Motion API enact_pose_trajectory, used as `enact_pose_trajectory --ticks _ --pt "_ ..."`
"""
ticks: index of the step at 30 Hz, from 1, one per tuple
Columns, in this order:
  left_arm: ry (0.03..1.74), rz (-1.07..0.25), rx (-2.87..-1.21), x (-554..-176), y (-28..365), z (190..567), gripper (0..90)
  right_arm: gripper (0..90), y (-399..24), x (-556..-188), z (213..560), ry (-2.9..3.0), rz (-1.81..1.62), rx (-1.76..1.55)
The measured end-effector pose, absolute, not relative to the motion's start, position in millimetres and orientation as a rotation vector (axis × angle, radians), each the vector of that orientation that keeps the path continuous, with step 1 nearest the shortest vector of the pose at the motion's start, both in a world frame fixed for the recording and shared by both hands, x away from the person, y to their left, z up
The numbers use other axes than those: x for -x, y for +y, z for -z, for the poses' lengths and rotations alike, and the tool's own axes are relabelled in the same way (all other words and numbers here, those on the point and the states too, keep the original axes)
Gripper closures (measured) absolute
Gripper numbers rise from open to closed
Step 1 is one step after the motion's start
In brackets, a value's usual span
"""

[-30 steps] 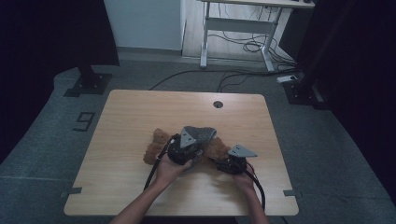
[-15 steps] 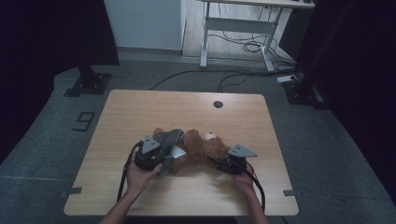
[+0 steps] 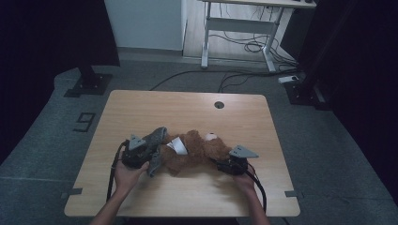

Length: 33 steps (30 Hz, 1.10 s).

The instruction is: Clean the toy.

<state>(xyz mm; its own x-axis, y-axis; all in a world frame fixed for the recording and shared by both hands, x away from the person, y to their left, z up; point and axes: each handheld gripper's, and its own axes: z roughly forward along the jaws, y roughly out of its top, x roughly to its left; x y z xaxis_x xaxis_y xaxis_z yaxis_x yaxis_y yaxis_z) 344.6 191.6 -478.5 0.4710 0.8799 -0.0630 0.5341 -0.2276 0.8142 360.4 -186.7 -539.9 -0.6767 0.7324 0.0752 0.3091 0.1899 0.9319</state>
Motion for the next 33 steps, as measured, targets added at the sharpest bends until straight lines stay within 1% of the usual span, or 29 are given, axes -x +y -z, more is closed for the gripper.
enact_pose_trajectory --ticks 3,7,11,19,23,27,29,30,32,33 --pt "1.181 -0.517 -1.882 -344 192 474 73.8 40.3 -186 -361 540 2.080 -1.487 -0.979" --pt "1.119 -0.521 -1.876 -343 174 457 73.6 40.5 -185 -361 540 2.069 -1.476 -0.990" --pt "1.028 -0.476 -1.883 -344 143 438 73.4 40.4 -184 -361 539 2.062 -1.467 -0.996" --pt "0.837 -0.454 -1.889 -340 65 407 73.4 40.3 -184 -362 539 2.064 -1.466 -0.991" --pt "0.781 -0.415 -1.952 -344 21 413 73.3 40.2 -184 -361 539 2.065 -1.463 -0.991" --pt "0.788 -0.388 -2.039 -355 -6 436 73.3 40.2 -184 -361 539 2.066 -1.462 -0.985" --pt "0.792 -0.392 -2.076 -359 -11 450 73.2 40.1 -184 -361 539 2.069 -1.462 -0.986" --pt "0.798 -0.391 -2.063 -360 -10 455 73.3 40.0 -184 -361 540 2.072 -1.458 -0.989" --pt "0.823 -0.359 -2.031 -362 -3 456 73.6 40.0 -184 -361 540 2.075 -1.452 -0.988" --pt "0.830 -0.375 -2.034 -362 0 455 73.6 40.0 -184 -361 540 2.076 -1.450 -0.984"
